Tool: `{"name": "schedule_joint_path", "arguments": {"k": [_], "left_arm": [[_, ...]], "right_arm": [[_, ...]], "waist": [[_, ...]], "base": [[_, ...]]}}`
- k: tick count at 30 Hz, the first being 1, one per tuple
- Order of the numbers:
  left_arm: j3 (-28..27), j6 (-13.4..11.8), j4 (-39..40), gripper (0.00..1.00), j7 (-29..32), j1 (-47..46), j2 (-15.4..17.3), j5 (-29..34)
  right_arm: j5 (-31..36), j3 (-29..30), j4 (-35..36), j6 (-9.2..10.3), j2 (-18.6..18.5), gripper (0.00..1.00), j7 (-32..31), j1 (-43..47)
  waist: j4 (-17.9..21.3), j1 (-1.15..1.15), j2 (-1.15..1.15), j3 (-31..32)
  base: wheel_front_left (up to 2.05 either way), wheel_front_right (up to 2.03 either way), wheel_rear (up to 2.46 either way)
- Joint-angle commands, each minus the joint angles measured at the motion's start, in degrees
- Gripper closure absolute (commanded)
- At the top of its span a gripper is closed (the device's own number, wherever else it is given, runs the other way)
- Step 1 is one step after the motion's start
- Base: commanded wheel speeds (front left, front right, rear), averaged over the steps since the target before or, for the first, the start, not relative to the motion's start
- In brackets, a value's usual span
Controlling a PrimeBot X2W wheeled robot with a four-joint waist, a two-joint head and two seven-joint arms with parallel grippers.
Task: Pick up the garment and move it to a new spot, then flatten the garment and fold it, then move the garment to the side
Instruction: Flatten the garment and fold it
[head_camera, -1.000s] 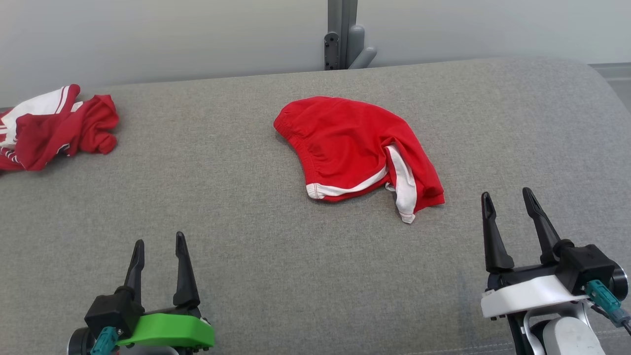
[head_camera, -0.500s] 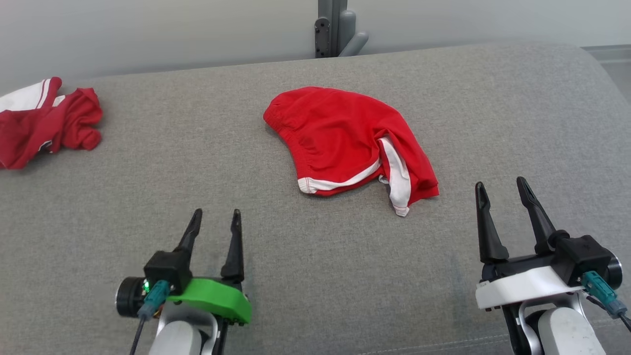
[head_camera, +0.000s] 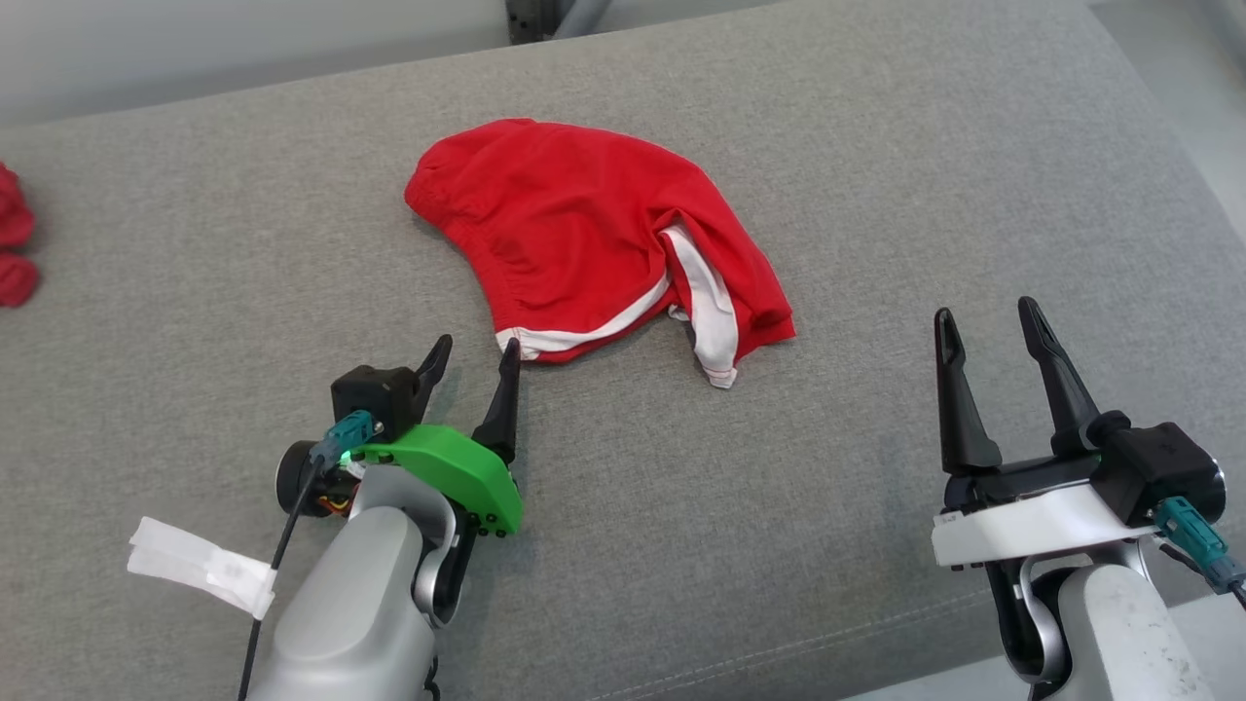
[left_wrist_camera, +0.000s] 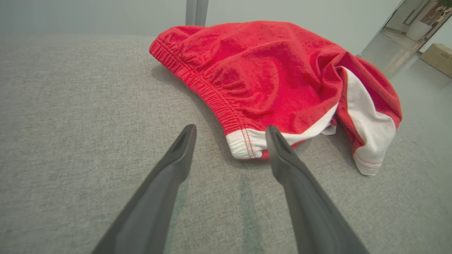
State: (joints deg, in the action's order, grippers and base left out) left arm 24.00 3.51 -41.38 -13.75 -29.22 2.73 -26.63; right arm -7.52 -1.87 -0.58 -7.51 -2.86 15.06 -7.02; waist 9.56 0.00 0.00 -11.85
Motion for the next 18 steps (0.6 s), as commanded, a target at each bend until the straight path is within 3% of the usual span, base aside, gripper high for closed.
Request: {"name": "schedule_joint_path", "arguments": {"k": [1,5,10,11,12,13,14,15,18], "left_arm": [[0.0,-0.2,-1.8,0.0,-0.3,-1.9,0.3,-1.5],[-0.1,-0.8,-5.8,0.0,-0.7,-4.3,0.3,-4.5],[0.6,0.2,-8.9,0.0,-0.9,-5.8,0.3,-7.7],[1.0,0.5,-9.2,0.17,-1.0,-6.1,0.3,-8.1],[1.3,0.7,-9.4,0.52,-1.1,-6.3,0.3,-8.4],[1.7,0.9,-9.5,0.74,-1.2,-6.4,0.3,-9.0],[1.7,0.9,-9.5,0.74,-1.2,-6.4,0.3,-9.0],[2.2,1.2,-9.4,1.0,-1.3,-6.5,0.3,-9.6],[2.7,0.9,-7.8,1.0,-1.4,-7.0,0.3,-10.3]], "right_arm": [[-0.7,0.2,0.2,0.04,0.0,0.0,0.2,-0.8],[-1.2,0.5,0.4,0.04,0.0,0.0,0.2,-1.2],[-1.4,0.5,0.5,0.04,0.0,0.0,0.2,-1.3],[-1.4,0.5,0.5,0.04,0.0,0.0,0.2,-1.3],[-1.4,0.4,0.5,0.04,0.0,0.0,0.2,-1.4],[-1.4,0.5,0.5,0.04,-0.1,0.0,0.2,-1.4],[-1.4,0.5,0.5,0.04,-0.1,0.0,0.2,-1.4],[-1.4,0.5,0.5,0.04,-0.1,0.0,0.2,-1.4],[-1.1,1.0,0.6,0.04,-0.1,0.0,0.2,-1.3]], "waist": [[4.3,0.0,0.0,-4.2],[5.7,0.0,0.0,-5.3],[6.2,0.0,0.0,-5.6],[6.3,0.0,0.0,-5.6],[6.3,0.0,0.0,-5.5],[6.3,0.0,0.0,-5.5],[6.3,0.0,0.0,-5.5],[6.2,0.0,0.0,-5.5],[5.7,0.0,0.0,-5.1]], "base": [[0.0,0.0,0.0],[0.0,0.0,0.0],[0.0,0.0,0.0],[0.0,0.0,0.0],[0.0,0.0,0.0],[0.0,0.0,0.0],[0.0,0.0,0.0],[0.0,0.0,0.0],[0.0,0.0,0.0]]}}
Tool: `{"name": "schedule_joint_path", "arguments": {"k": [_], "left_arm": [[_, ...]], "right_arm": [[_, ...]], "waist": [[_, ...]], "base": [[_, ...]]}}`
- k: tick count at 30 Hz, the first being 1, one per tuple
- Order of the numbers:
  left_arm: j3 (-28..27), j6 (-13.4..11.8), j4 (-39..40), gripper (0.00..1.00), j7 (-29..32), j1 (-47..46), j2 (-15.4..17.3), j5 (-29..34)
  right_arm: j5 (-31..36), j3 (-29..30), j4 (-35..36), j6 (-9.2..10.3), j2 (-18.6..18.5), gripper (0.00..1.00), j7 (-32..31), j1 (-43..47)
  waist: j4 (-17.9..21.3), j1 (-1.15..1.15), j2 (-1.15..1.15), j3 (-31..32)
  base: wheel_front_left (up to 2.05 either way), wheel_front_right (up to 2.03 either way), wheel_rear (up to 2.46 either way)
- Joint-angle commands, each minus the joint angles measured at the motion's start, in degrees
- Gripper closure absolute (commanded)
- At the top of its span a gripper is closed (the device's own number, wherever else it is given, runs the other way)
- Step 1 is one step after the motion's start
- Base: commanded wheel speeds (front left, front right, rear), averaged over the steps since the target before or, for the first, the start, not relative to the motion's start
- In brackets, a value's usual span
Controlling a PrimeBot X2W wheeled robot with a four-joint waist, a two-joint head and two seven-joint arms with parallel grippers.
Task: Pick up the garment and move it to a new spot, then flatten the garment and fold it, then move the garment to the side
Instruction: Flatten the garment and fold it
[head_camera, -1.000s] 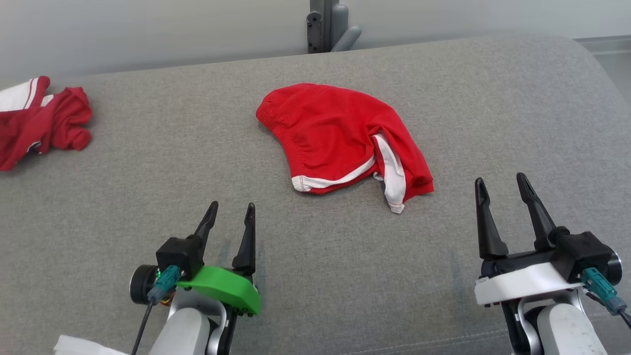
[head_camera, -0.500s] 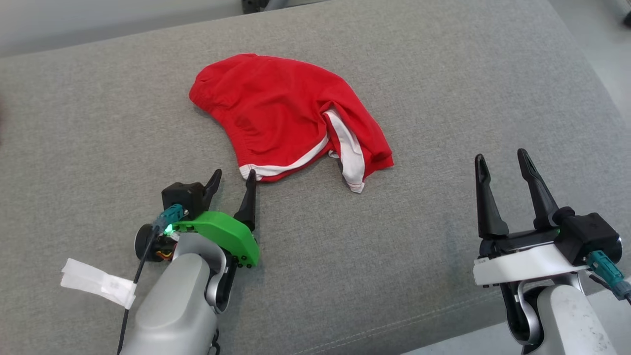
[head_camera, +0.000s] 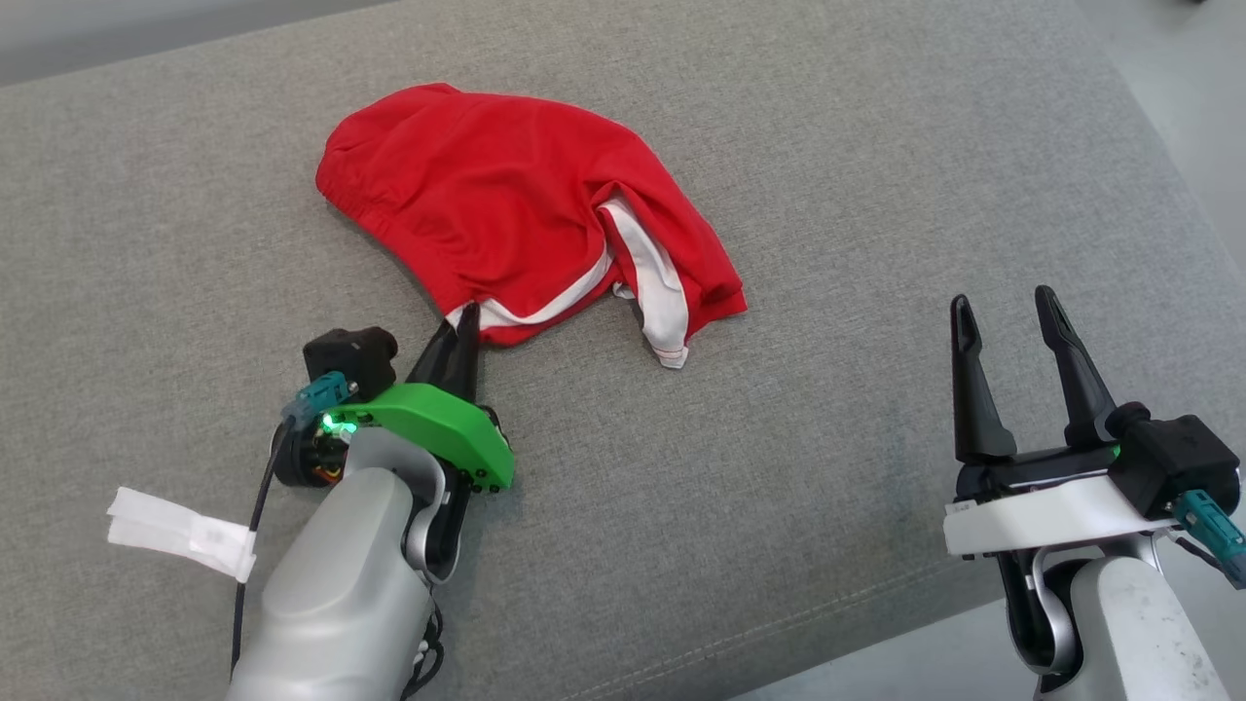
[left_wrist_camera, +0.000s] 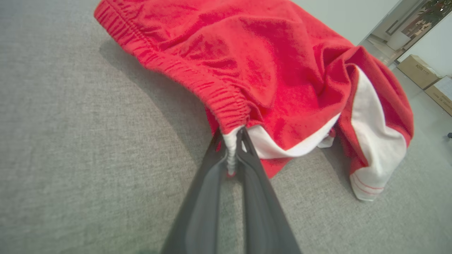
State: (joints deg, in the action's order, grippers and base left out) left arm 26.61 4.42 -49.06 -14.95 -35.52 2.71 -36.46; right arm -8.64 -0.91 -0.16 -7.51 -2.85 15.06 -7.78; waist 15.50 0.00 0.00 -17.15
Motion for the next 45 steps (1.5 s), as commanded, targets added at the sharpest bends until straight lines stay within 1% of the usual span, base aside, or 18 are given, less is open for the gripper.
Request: {"name": "schedule_joint_path", "arguments": {"k": [1,3,4,5,9,14,17,19,20,26,30,36,37,40,45], "left_arm": [[-0.5,-0.4,1.2,1.0,-0.2,-0.7,0.3,-0.2],[-2.0,-1.0,4.4,1.0,-0.3,0.5,0.3,0.8],[-3.9,-1.3,8.2,1.0,-0.2,2.6,0.3,1.7],[-4.8,-1.4,10.3,1.0,-0.2,3.5,0.3,2.5],[-8.9,-1.5,18.5,1.0,-0.2,7.6,0.4,5.4],[-12.5,-1.6,27.4,1.0,-0.2,13.3,1.3,9.9],[-13.4,-1.6,31.1,1.0,-0.2,16.9,2.4,11.4],[-13.8,-2.4,32.7,1.0,-0.2,19.2,3.9,12.9],[-14.3,-3.1,33.5,1.0,-0.2,21.6,4.9,13.7],[-15.7,-4.7,33.5,1.0,0.7,27.3,6.7,12.6],[-16.4,-5.9,31.1,1.0,1.2,28.8,6.7,11.9],[-16.7,-5.9,24.2,1.0,1.7,26.8,6.2,10.8],[-16.7,-5.9,24.2,1.0,1.7,26.8,6.2,10.8],[-16.8,-6.1,20.5,1.0,1.9,25.5,6.2,10.3],[-16.8,-6.2,14.9,1.0,1.4,22.7,6.9,10.9]], "right_arm": [[0.1,0.4,0.2,0.04,-0.1,0.0,0.2,-0.3],[0.4,0.7,0.2,0.04,-0.1,0.0,0.2,0.0],[0.7,1.1,0.0,0.04,-0.1,0.0,0.2,0.4],[0.8,1.2,-0.2,0.04,-0.1,0.0,0.2,0.6],[1.3,1.0,-1.0,0.04,-0.1,0.0,0.2,1.7],[1.7,0.2,-2.1,0.04,-0.1,0.0,0.2,3.1],[1.8,-0.7,-3.1,0.04,-0.1,0.0,0.2,3.9],[1.8,-1.1,-4.0,0.04,-0.1,0.0,0.2,4.3],[1.9,-1.6,-4.7,0.04,-0.1,0.0,0.2,4.7],[2.2,-4.0,-8.0,0.04,-0.1,0.0,0.2,5.7],[2.2,-6.2,-10.6,0.04,-0.1,0.0,0.2,5.5],[1.9,-8.1,-12.6,0.04,-0.1,0.0,0.2,3.9],[1.9,-8.1,-12.6,0.04,-0.1,0.0,0.2,3.9],[1.7,-9.7,-13.5,0.04,-0.1,0.0,0.2,3.4],[1.2,-11.9,-14.7,0.04,-0.1,0.0,0.2,2.6]], "waist": [[-0.6,0.0,0.0,0.4],[-1.3,0.0,0.0,0.8],[-2.4,0.0,0.0,1.4],[-3.1,0.0,0.0,1.8],[-5.8,0.0,0.0,3.7],[-8.9,0.0,0.0,6.3],[-10.1,0.0,0.0,7.5],[-10.8,0.0,0.0,8.1],[-11.3,0.0,0.0,8.4],[-12.5,0.0,0.0,8.8],[-13.0,0.0,0.0,8.8],[-13.1,0.0,0.0,8.3],[-13.1,0.0,0.0,8.3],[-12.7,0.0,0.0,7.9],[-12.2,0.0,0.0,7.3]], "base": [[0.0,0.0,0.0],[0.0,0.0,0.0],[0.0,0.0,0.0],[0.0,0.0,0.0],[0.0,0.0,0.0],[0.0,0.0,0.0],[0.0,0.0,0.0],[0.0,0.0,0.0],[0.0,0.0,0.0],[0.0,0.0,0.0],[0.0,0.0,0.0],[0.0,0.0,0.0],[0.0,0.0,0.0],[0.0,0.0,0.0],[0.0,0.0,0.0]]}}
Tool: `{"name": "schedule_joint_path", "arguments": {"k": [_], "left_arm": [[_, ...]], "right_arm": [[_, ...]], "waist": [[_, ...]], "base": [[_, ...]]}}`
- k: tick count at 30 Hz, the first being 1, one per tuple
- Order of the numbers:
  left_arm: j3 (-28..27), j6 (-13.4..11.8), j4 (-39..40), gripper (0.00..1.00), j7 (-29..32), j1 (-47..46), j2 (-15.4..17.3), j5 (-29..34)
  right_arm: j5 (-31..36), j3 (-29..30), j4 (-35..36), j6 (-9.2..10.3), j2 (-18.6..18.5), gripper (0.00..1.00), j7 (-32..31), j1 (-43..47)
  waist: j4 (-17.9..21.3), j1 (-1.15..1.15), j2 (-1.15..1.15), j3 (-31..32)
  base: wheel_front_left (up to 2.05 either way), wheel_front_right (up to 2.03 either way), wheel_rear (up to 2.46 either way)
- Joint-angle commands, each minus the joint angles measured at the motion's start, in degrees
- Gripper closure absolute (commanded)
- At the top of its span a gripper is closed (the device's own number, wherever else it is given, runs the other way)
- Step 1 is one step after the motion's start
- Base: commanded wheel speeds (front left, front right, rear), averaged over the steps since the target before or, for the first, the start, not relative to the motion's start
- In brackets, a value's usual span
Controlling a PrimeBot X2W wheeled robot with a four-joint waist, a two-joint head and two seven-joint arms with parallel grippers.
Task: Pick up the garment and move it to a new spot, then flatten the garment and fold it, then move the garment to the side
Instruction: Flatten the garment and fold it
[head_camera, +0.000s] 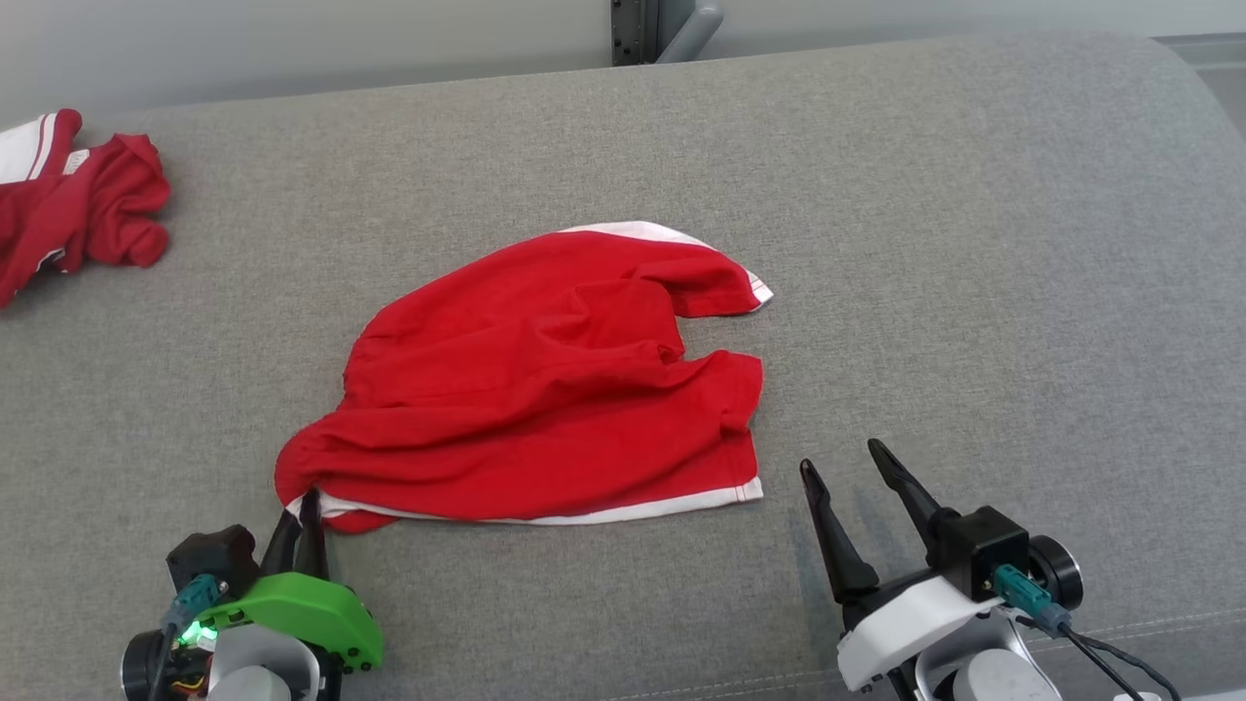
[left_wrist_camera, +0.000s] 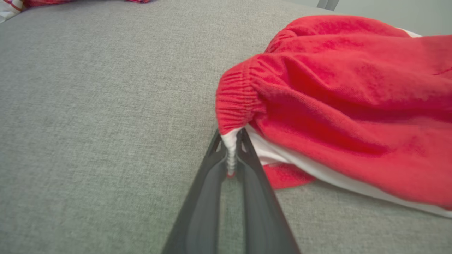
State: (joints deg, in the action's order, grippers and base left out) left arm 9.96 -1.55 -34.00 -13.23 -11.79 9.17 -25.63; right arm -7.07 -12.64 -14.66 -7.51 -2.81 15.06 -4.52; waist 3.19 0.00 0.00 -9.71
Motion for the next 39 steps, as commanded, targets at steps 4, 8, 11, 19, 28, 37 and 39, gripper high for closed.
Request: {"name": "schedule_joint_path", "arguments": {"k": [4,8,11,19,28,37,39], "left_arm": [[-0.3,0.4,-1.9,0.06,-1.2,-2.2,0.3,0.4],[-1.4,0.6,-1.1,0.0,-1.9,-1.4,0.3,0.7],[-2.8,0.3,1.6,0.0,-1.9,0.2,-0.3,1.5],[-5.0,1.5,8.1,0.0,-1.9,5.3,-3.3,4.2],[-4.9,2.9,7.8,0.0,-1.9,4.3,-5.2,6.2],[-5.2,3.7,7.1,0.0,-2.0,3.6,-5.8,7.0],[-5.3,4.1,6.8,0.0,-2.0,3.4,-6.0,7.2]], "right_arm": [[-0.6,-0.8,-0.7,0.04,-0.1,0.0,0.2,-0.7],[-0.7,-1.3,-1.3,0.04,-0.1,0.0,0.2,-0.4],[-0.6,-1.3,-1.7,0.04,-0.1,0.0,0.2,0.0],[0.6,-2.4,-5.1,0.04,-0.1,0.0,0.2,-0.1],[4.0,-4.0,-11.0,0.04,-0.1,0.0,0.2,-3.2],[4.5,-4.2,-14.2,0.04,-0.1,0.15,0.2,-5.1],[4.7,-4.6,-15.2,0.04,-0.1,0.18,0.2,-5.7]], "waist": [[0.2,0.0,0.0,-0.4],[-0.1,0.0,0.0,-0.2],[-0.9,0.0,0.0,0.1],[-4.4,0.0,0.0,0.5],[-7.1,0.0,0.0,-0.9],[-8.0,0.0,0.0,-1.7],[-8.0,0.0,0.0,-1.9]], "base": [[0.0,0.0,0.0],[0.0,0.0,0.0],[0.0,0.0,0.0],[0.0,0.0,0.0],[0.0,0.0,0.0],[0.0,0.0,0.0],[0.0,0.0,0.0]]}}
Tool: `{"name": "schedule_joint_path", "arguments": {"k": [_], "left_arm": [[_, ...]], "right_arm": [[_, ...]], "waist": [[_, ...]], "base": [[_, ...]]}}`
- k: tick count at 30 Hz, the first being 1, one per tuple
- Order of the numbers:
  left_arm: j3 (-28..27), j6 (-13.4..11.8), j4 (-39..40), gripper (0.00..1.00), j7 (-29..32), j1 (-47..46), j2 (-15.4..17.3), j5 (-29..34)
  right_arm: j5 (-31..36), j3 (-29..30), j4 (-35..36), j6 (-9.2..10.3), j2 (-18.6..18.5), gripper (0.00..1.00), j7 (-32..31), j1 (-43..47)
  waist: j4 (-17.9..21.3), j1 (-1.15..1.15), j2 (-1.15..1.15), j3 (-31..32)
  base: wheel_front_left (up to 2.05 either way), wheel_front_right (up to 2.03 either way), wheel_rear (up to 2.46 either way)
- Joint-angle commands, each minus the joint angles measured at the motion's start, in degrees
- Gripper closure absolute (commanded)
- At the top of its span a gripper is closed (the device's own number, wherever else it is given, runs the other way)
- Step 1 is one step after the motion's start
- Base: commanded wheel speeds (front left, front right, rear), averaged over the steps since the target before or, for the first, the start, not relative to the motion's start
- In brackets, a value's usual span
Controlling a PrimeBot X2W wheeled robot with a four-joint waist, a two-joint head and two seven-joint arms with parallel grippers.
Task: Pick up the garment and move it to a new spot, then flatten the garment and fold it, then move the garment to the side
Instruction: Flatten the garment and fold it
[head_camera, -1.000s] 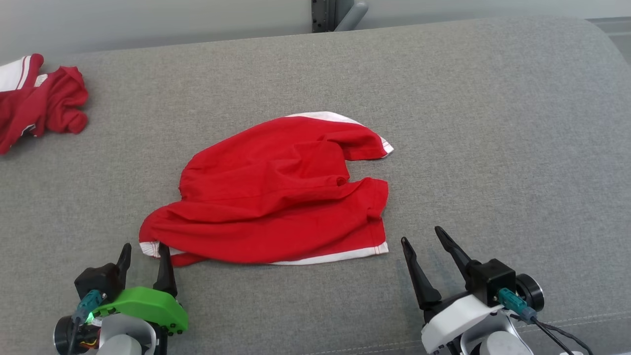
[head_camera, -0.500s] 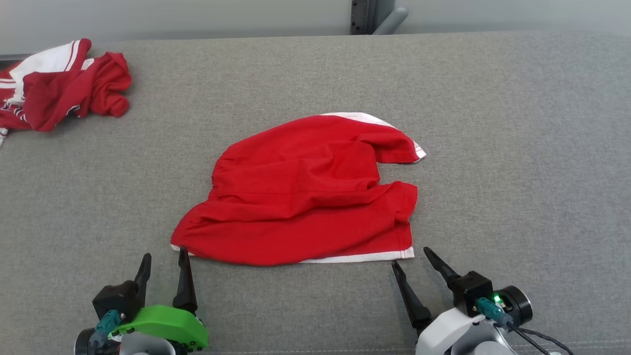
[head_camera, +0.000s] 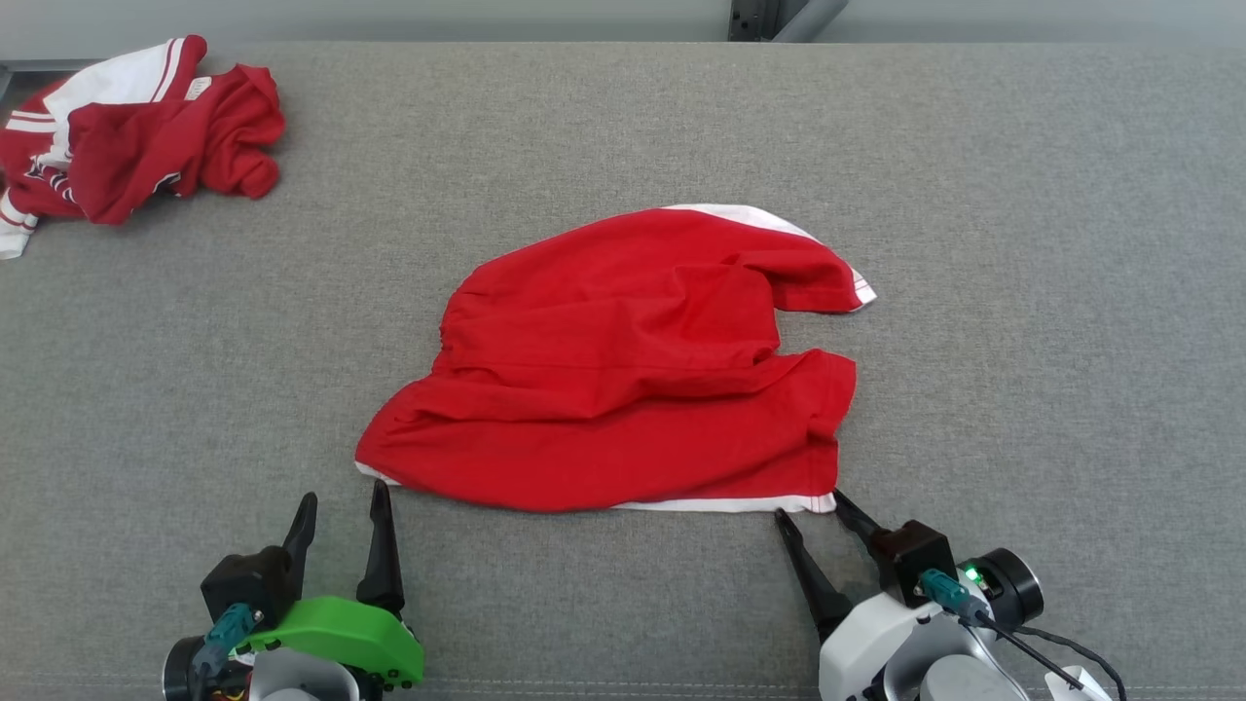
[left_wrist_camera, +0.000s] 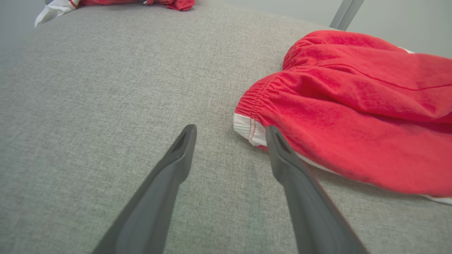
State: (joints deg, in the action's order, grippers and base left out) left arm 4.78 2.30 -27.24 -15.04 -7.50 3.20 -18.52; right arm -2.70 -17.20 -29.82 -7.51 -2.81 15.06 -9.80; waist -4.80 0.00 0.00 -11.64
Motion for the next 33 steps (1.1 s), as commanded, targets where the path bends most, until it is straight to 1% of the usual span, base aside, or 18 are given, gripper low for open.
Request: {"name": "schedule_joint_path", "arguments": {"k": [1,2,3,4,5,6,7,8,13,18,25,28,33], "left_arm": [[-0.1,0.2,-0.2,0.0,-0.2,-0.9,0.0,0.2],[-0.2,0.3,-0.3,0.0,-0.2,-1.0,0.0,0.3],[-0.1,0.5,-0.5,0.0,-0.2,-1.1,-0.1,0.4],[-0.1,0.8,-0.6,0.0,-0.2,-1.2,-0.1,0.5],[0.0,0.9,-0.8,0.0,-0.2,-1.3,-0.1,0.6],[0.0,1.0,-0.9,0.0,-0.2,-1.3,-0.1,0.6],[0.0,1.3,-1.1,0.0,-0.2,-1.4,-0.1,0.6],[0.0,1.3,-1.3,0.0,-0.2,-1.5,-0.1,0.7],[0.7,2.3,-4.1,0.0,-0.2,-2.3,-0.2,0.8],[2.6,3.9,-7.5,0.0,-0.2,-3.4,0.7,0.5],[3.4,4.8,-6.3,0.0,-0.2,-3.1,1.9,0.5],[4.9,5.0,-5.7,0.0,-0.2,-3.1,2.3,0.9],[7.7,5.2,-6.9,0.01,-0.2,-4.3,3.1,1.1]], "right_arm": [[0.4,-0.2,-0.4,0.04,-0.1,0.22,0.2,-0.6],[0.4,-0.3,-0.8,0.04,-0.1,0.25,0.2,-0.9],[0.4,-0.5,-1.3,0.04,-0.1,0.36,0.2,-1.3],[0.4,-0.6,-1.6,0.04,-0.1,0.52,0.2,-1.6],[0.3,-0.7,-2.0,0.04,-0.1,0.59,0.2,-1.8],[0.1,-0.7,-2.2,0.04,-0.1,0.73,0.2,-2.0],[-0.1,-0.6,-2.2,0.04,-0.1,0.91,0.2,-2.3],[-0.5,-0.4,-1.8,0.04,-0.1,1.0,0.2,-2.5],[-2.5,2.7,1.3,0.04,-0.2,1.0,0.2,-1.7],[-3.8,4.5,4.5,0.04,-0.2,1.0,0.2,-1.4],[-4.5,5.9,7.2,0.04,-0.2,1.0,0.2,-1.0],[-4.7,6.2,7.7,0.04,-0.2,1.0,0.2,-0.9],[-4.9,6.1,7.7,0.04,-0.2,1.0,0.2,-0.7]], "waist": [[0.0,0.0,0.0,-0.1],[0.1,0.0,0.0,-0.2],[0.1,0.0,0.0,-0.2],[0.1,0.0,0.0,-0.3],[0.2,0.0,0.0,-0.4],[0.2,0.0,0.0,-0.4],[0.3,0.0,0.0,-0.5],[0.3,0.0,0.0,-0.5],[1.3,0.0,0.0,-0.5],[2.3,0.0,0.0,-0.6],[2.9,0.0,0.0,-0.4],[2.9,0.0,0.0,-0.3],[3.0,0.0,0.0,0.2]], "base": [[0.0,0.0,0.0],[0.0,0.0,0.0],[0.0,0.0,0.0],[0.0,0.0,0.0],[0.0,0.0,0.0],[0.0,0.0,0.0],[0.0,0.0,0.0],[0.0,0.0,0.0],[0.0,0.0,0.0],[0.0,0.0,0.0],[0.0,0.0,0.0],[0.0,0.0,0.0],[0.0,0.0,0.0]]}}
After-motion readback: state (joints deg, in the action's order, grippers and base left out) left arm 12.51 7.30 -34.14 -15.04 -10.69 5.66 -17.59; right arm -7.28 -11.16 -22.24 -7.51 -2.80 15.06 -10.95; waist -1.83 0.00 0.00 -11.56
